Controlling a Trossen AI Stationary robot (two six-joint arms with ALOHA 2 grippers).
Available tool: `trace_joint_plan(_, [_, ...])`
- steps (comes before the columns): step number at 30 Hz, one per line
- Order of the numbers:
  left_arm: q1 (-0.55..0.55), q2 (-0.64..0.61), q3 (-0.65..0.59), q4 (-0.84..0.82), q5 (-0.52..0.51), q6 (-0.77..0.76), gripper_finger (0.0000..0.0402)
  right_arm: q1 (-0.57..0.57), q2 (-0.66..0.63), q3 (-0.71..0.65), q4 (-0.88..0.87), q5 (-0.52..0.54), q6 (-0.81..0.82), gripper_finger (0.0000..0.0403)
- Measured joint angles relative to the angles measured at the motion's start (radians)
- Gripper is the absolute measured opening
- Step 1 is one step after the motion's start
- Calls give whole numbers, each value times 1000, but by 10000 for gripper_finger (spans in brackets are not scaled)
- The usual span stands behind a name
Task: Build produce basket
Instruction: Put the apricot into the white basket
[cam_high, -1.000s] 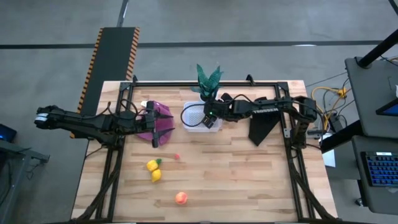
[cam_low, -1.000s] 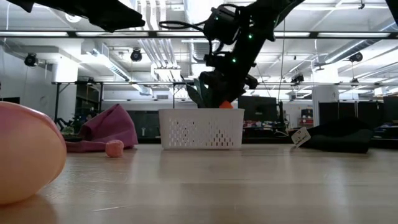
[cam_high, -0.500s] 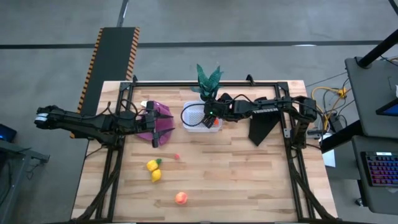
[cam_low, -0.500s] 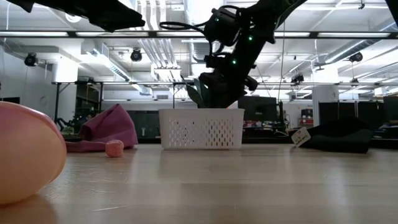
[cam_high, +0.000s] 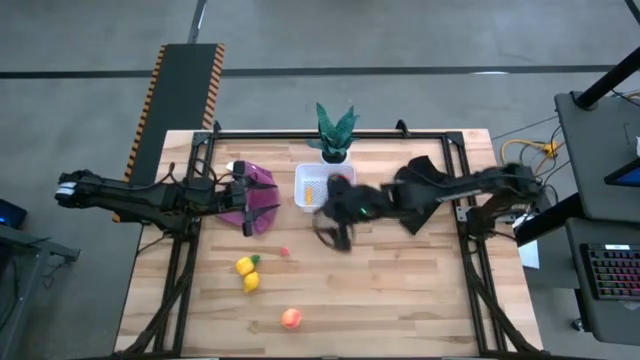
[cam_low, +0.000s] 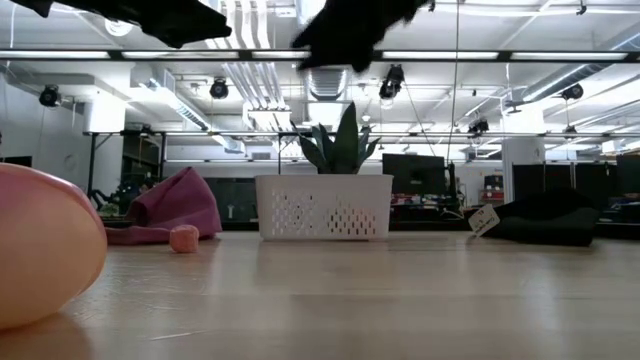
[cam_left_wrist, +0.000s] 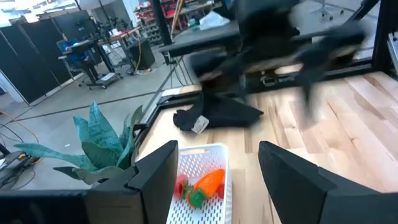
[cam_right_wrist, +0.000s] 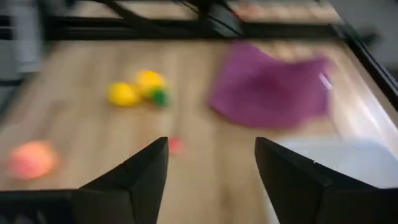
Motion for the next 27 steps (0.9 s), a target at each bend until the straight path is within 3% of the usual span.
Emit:
trace_joint_plan(7, [0, -11, 0, 0, 0, -1, 209, 187, -192, -87, -1, 4, -32, 211])
trace_joint_plan(10, [0, -9, -2, -2, 0, -3, 209, 253, -306, -190, 14, 18, -31, 203])
trace_joint_plan(14, [0, -3, -2, -3, 0, -6, 209, 304, -458, -395, 167, 73, -38, 192])
trace_joint_plan(21, [0, -3, -2, 0, 0, -6, 209, 273, -615, -731, 575, 147, -129, 167])
trace_joint_plan(27, [0, -3, -2, -1, -3, -6, 209, 110, -673, -798, 579, 146, -172, 106])
